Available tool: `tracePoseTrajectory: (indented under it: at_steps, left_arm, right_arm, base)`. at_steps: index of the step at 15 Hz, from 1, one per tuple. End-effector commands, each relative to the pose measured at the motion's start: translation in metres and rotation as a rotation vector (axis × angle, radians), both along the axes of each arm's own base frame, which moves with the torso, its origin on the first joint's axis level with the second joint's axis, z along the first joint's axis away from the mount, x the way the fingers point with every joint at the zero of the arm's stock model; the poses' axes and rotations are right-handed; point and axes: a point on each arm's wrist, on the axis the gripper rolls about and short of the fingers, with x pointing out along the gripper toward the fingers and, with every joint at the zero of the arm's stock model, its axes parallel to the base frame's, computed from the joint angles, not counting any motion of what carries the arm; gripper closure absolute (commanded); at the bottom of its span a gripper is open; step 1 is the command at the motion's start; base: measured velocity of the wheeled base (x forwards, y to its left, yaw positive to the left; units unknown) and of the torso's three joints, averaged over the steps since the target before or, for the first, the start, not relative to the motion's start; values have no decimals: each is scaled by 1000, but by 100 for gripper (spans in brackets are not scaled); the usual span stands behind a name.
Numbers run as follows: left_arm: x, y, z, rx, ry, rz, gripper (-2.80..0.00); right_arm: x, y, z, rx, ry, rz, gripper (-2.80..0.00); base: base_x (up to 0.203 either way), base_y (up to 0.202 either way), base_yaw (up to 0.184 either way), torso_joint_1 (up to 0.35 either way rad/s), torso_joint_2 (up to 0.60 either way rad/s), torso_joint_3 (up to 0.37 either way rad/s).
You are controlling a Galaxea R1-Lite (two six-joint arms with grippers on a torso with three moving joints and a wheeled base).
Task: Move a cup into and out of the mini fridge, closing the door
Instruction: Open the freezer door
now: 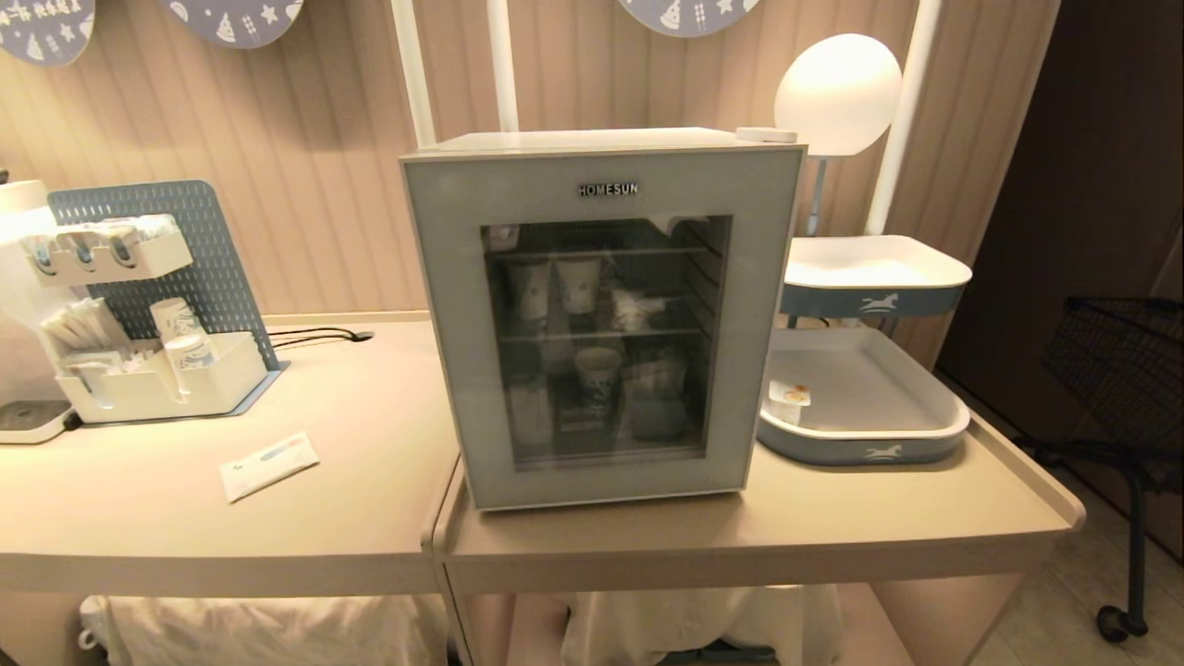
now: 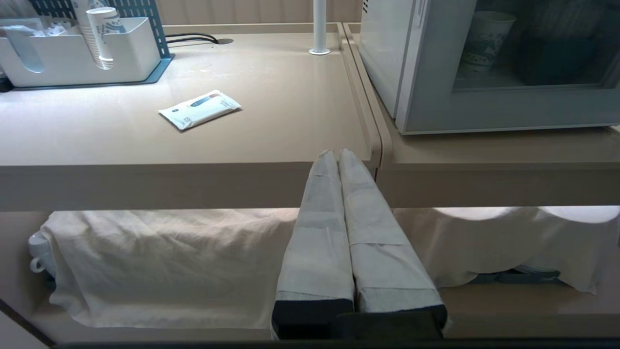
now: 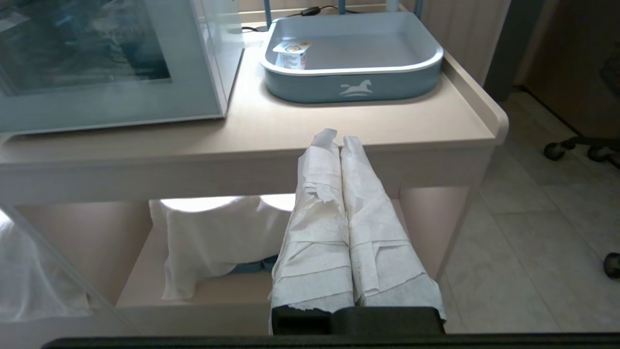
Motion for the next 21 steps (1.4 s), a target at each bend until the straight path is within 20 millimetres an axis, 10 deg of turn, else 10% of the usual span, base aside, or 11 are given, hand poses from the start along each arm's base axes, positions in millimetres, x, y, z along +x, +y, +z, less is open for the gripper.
tracePoseTrajectory:
  at_steps: [1,8,14,17,21]
  left_arm:
    - [0,0,0,-1,4,1,0]
    - [-2,0,7,24,-19,9,0]
    - [-56,1,167,-62,-209,47,0]
    - [-5,2,217,-170,-9,82,0]
    - [113,1,232,-323,292,107,0]
  right_arm:
    - [0,0,0,0,1,1,0]
    - [0,0,0,0,2,1,0]
    - [0,0,0,-1,2,1,0]
    - [0,0,0,-2,2,1,0]
    - [0,0,0,-2,1,1,0]
  base:
    - [61,0,-2,7,7,0]
    - [0,0,0,0,0,0]
    - [0,0,0,0,0,0]
    - [0,0,0,0,0,0]
    - [0,0,0,0,0,0]
